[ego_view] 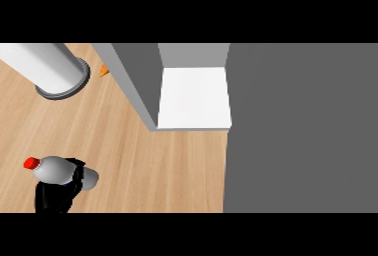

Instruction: Pick up the bottled water, place it into the cabinet and close the cabinet

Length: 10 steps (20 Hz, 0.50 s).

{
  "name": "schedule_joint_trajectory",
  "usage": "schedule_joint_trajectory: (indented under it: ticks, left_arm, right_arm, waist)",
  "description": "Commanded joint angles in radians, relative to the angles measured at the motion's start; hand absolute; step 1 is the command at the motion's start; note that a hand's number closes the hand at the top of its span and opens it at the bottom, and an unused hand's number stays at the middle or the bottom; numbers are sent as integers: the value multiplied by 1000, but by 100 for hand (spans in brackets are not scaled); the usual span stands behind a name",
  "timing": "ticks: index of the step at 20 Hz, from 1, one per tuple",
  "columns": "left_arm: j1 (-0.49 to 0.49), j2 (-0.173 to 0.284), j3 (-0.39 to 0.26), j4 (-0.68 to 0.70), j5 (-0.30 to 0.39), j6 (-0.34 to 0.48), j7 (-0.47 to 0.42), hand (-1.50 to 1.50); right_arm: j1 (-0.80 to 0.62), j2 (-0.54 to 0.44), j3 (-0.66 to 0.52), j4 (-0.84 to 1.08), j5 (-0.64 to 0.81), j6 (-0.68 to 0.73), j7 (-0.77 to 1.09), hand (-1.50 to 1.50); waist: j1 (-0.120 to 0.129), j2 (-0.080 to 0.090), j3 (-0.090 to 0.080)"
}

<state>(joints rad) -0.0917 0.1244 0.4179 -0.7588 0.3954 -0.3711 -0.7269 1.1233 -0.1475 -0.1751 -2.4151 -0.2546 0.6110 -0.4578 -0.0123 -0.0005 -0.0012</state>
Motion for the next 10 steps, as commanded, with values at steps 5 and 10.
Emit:
schedule_joint_trajectory:
  ticks: [5, 10]
  left_arm:
    - [-50, -49, -84, -29, -53, 14, -5, 150]
    - [-158, -122, -177, 40, -110, 88, -87, 150]
  right_arm:
    - [-4, 35, 25, -129, -46, -17, 67, -150]
    - [1, -5, -8, -154, -105, -13, 82, -150]
  waist:
    - [1, 0, 0]
    - [-5, 4, -1]
